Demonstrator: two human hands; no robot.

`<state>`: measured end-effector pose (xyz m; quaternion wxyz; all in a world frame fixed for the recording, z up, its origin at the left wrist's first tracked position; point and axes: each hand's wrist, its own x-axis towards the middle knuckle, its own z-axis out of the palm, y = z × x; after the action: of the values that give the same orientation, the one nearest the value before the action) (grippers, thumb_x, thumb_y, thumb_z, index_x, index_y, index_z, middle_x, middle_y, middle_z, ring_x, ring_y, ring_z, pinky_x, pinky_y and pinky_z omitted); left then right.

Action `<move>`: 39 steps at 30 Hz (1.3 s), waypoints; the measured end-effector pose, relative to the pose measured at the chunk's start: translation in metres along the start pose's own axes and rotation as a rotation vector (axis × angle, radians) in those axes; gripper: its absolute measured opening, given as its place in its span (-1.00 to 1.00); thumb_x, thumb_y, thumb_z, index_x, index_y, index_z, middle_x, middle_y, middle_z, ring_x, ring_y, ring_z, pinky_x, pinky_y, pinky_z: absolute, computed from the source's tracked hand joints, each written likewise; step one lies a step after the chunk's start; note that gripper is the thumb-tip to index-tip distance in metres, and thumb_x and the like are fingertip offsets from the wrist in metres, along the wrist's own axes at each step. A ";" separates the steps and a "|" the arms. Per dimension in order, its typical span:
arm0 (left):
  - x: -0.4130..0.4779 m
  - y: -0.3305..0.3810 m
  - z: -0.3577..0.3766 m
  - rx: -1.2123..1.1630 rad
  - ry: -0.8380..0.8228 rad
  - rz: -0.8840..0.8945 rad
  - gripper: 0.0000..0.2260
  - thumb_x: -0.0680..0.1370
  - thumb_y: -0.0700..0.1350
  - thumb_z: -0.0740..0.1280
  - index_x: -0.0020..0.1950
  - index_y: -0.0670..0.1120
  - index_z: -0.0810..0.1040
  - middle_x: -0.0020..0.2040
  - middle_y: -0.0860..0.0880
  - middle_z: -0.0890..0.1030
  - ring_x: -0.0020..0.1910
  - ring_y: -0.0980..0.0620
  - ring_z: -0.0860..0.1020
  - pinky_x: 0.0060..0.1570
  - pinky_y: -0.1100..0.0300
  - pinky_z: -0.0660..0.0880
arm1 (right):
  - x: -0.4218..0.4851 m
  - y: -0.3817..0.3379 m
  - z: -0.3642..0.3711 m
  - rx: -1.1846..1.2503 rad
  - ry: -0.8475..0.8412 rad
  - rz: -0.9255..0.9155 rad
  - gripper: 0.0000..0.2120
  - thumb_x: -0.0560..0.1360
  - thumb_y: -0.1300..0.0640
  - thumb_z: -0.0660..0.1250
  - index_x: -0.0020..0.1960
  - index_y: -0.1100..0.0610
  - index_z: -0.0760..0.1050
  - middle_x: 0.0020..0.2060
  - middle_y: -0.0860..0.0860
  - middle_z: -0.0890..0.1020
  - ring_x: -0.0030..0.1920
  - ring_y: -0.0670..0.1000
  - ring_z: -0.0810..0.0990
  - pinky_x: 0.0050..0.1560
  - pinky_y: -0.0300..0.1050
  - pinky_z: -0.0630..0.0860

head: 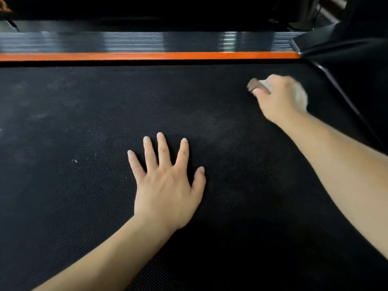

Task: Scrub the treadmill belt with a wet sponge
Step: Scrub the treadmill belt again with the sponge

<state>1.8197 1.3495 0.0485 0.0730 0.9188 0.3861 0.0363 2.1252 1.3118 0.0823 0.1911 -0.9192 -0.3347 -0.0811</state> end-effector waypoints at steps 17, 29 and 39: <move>0.001 -0.001 0.003 0.005 -0.001 0.001 -0.31 0.60 0.34 -0.15 0.68 0.06 0.05 0.66 -0.27 0.00 0.64 -0.33 -0.14 0.52 -0.41 -0.16 | -0.082 0.001 -0.022 0.033 -0.131 -0.270 -0.77 0.54 -0.17 0.34 -0.08 -0.02 0.58 -0.21 -0.02 0.52 -0.18 0.08 0.54 -0.09 -0.04 0.43; 0.001 0.000 0.000 0.018 -0.037 -0.014 -0.29 0.58 0.34 -0.19 0.68 0.07 -0.03 0.67 -0.25 -0.08 0.63 -0.30 -0.19 0.53 -0.37 -0.21 | -0.120 0.016 -0.040 0.090 -0.120 -0.246 -0.81 0.54 -0.16 0.37 -0.07 -0.05 0.61 -0.20 -0.06 0.58 -0.21 0.02 0.56 -0.06 0.04 0.54; 0.001 -0.001 0.001 0.033 -0.042 -0.005 -0.29 0.57 0.33 -0.19 0.68 0.05 -0.03 0.66 -0.27 -0.06 0.63 -0.32 -0.16 0.52 -0.39 -0.18 | -0.180 0.020 -0.057 0.099 -0.211 -0.246 -0.65 0.53 -0.35 0.21 0.00 -0.14 0.62 -0.24 -0.10 0.55 -0.21 -0.07 0.54 0.00 0.03 0.47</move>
<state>1.8200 1.3503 0.0474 0.0658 0.9195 0.3873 0.0105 1.9991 1.1698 0.0783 0.1886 -0.8641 -0.4666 0.0094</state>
